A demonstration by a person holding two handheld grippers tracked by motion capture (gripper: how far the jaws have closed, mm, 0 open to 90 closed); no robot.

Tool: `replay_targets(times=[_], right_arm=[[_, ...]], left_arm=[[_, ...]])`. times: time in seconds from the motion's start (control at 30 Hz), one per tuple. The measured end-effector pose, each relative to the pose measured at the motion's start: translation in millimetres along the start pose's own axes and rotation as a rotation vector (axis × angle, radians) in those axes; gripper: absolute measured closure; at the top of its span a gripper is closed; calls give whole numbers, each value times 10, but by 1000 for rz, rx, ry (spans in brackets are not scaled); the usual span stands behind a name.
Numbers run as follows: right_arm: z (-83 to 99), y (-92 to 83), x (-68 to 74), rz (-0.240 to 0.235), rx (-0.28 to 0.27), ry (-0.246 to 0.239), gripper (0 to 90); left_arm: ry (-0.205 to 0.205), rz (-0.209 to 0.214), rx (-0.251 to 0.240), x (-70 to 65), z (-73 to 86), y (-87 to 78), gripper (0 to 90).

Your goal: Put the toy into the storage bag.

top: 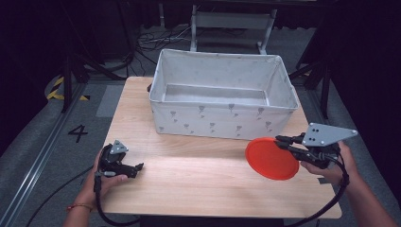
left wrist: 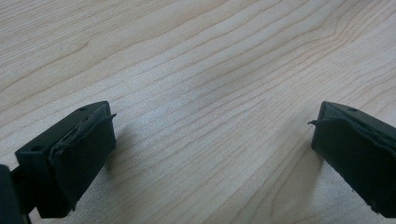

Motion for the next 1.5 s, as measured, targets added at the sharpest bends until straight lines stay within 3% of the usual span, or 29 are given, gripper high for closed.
replay_targets(times=[0.33,0.77,1.1,1.5], right_arm=[[-180,-137,-148,17,-16,6,829],[-583,-376,-364,55,-59,-17,829],[-730,-431,-525,68,-56,-17,829],[-960,-424,-925,129,-44,-4,829]], left_arm=[[0,0,0,0,0,0,1],[0,-3,0,2,-1,-1,1],[-1,-3,0,1,-1,-1,1],[-1,-3,-1,1,-1,0,1]])
Point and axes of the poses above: each handheld gripper's, and its own axes: y roughly forward along the jaws, z roughly out of its underside, x roughly to its left, the point moved 10 cm from there along y, roughly forward along the jaws, and after that the axes turned 2 degrees about z, right-handed, at the moved point
